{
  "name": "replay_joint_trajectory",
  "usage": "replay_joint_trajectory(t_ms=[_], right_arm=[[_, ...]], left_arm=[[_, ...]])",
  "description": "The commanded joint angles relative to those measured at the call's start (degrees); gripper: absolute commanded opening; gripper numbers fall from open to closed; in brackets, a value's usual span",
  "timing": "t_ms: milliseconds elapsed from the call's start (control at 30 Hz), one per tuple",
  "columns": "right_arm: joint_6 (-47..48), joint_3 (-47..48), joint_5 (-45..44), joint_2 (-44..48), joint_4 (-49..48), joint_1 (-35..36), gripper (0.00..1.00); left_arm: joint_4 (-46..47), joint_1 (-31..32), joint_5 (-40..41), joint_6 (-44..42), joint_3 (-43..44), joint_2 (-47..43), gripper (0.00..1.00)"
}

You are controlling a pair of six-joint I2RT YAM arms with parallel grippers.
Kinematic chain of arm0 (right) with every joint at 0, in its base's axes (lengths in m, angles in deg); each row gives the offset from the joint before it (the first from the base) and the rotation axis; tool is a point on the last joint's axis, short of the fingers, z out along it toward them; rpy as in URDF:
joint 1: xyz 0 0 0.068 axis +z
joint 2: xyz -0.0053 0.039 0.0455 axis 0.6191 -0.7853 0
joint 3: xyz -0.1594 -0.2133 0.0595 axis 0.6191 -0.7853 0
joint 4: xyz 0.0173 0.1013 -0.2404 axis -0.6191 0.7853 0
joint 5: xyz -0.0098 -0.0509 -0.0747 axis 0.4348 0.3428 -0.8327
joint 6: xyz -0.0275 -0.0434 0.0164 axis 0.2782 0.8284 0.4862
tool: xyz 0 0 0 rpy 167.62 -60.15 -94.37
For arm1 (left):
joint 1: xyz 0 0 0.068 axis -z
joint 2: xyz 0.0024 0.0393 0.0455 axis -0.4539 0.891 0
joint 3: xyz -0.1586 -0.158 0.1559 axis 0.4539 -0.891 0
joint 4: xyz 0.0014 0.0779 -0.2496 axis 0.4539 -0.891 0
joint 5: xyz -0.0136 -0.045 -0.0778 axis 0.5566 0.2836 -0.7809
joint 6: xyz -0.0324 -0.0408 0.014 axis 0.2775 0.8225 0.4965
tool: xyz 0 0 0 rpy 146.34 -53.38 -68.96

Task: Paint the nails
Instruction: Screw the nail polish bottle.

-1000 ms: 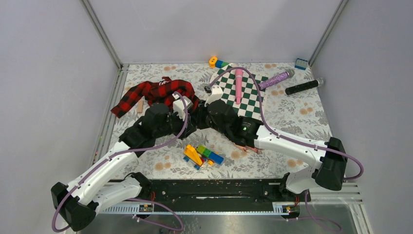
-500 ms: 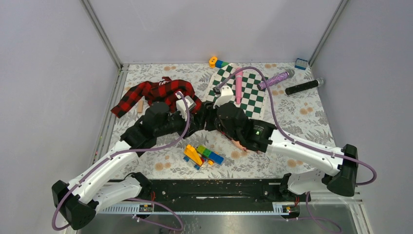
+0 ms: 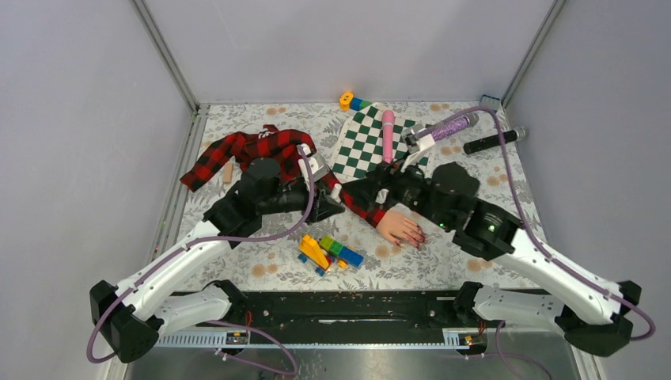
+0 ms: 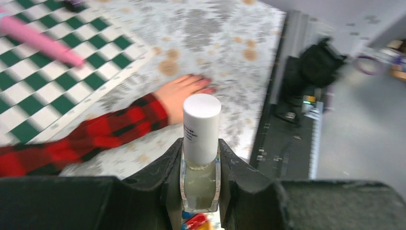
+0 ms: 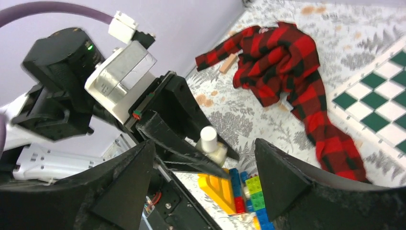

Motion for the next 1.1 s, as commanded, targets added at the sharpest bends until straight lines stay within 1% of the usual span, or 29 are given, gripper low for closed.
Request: replay_joint_trajectory(t_ms=[0,67,167,233,300,333,433,467,633,800,867,967,1067], right_arm=[[10.51,-1.46,19.13,5.6,-3.0,-7.04,0.83],[13.59,-2.3,27.74,7.74,-5.79,-9.98,0.83],[15.19,-4.63,41.53,9.8,-15.65,-12.87,0.81],[14.57,-5.62,49.4,9.37,-21.19,-13.16,0.8],[12.45,-5.88,57.63,7.69,-26.53,-13.17,0.77],[10.6,-6.17,59.11,6.84,-29.42,-13.17,0.76],[4.18,-8.42,61.73,4.83,-40.53,-13.16,0.75],[2.95,-8.89,62.36,4.1,-42.78,-13.17,0.75],[-1.75,-10.56,63.19,1.53,-47.93,-13.16,0.7],[-8.51,-11.5,63.08,-0.48,-54.16,-13.18,0.68],[-10.84,-12.05,63.02,-1.48,-57.92,-13.16,0.68],[-11.25,-11.53,62.94,-2.59,-58.04,-13.08,0.67],[-9.75,-11.88,62.12,-2.95,-57.27,-13.08,0.69]], left_arm=[[6.33,0.1,-23.13,3.21,6.44,2.27,0.0],[7.41,0.12,-32.18,6.16,7.95,3.23,0.0],[15.76,0.08,-40.56,13.5,6.75,3.34,0.0],[20.32,0.06,-44.13,17.63,6.0,3.57,0.0],[21.3,0.08,-45.14,18.7,5.95,3.52,0.0],[21.32,0.12,-45.36,18.65,5.95,3.62,0.0],[21.29,0.1,-44.92,18.83,5.67,3.67,0.0],[21.54,0.11,-44.47,19.16,5.33,3.41,0.0],[28.07,0.11,-42.33,23.44,2.99,0.88,0.0],[25.47,0.06,-41.83,21.75,3.56,0.15,0.0],[26.54,0.1,-42.39,22.43,3.49,0.08,0.0],[26.79,0.1,-41.68,22.42,3.23,-0.04,0.0],[23.9,0.09,-41.68,20.59,4.1,0.64,0.0]])
